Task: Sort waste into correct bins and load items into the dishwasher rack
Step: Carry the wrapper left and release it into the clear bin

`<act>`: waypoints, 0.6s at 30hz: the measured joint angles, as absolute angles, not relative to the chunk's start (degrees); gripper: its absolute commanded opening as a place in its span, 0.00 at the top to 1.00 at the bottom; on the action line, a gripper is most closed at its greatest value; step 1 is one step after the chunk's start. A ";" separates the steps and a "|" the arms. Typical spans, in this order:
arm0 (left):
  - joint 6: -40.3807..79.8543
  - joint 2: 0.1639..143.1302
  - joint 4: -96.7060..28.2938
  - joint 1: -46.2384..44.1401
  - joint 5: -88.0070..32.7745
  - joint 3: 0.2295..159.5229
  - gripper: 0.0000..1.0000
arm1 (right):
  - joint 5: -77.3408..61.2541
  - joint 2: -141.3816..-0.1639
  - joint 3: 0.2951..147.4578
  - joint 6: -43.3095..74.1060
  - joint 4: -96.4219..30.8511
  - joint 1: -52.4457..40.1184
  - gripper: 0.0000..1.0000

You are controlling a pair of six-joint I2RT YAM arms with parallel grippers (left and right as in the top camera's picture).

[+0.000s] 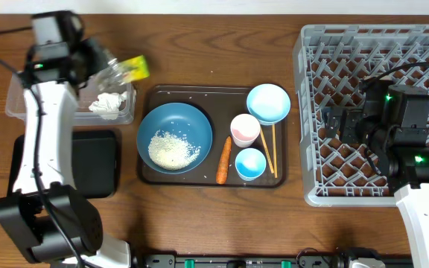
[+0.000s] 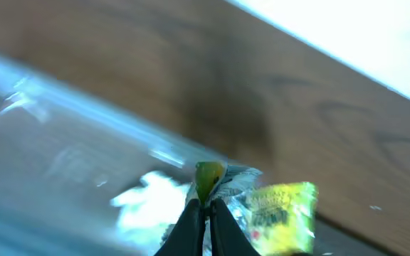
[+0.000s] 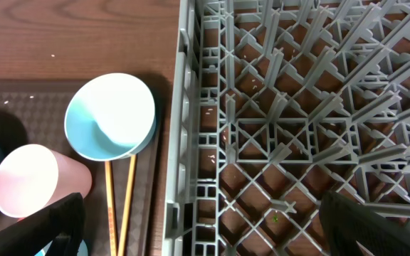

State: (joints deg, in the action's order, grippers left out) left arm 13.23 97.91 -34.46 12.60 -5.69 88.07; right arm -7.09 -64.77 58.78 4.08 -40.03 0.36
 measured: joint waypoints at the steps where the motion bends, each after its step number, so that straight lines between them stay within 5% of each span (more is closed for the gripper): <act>1: 13.21 98.00 -35.46 13.89 -5.61 88.07 0.94 | -7.09 -64.77 58.78 4.08 -40.03 0.36 0.01; 4: 13.21 98.15 -37.28 16.14 -5.56 88.05 0.93 | -7.09 -64.77 58.78 4.08 -40.05 0.36 0.01; 5: 13.21 98.21 -37.71 16.73 -5.56 88.05 0.84 | -7.09 -64.77 58.78 4.08 -40.03 0.36 0.01; 8: 13.06 98.26 -38.17 17.85 -5.56 88.05 0.22 | -7.09 -64.77 58.78 4.08 -40.05 0.36 0.01; 10: 13.04 98.26 -38.57 18.00 -5.58 88.05 0.04 | -7.09 -64.77 58.78 4.08 -40.03 0.36 0.01; 18: 13.06 98.02 -40.12 17.17 -6.07 88.03 0.02 | -7.09 -64.77 58.78 4.08 -40.03 0.36 0.01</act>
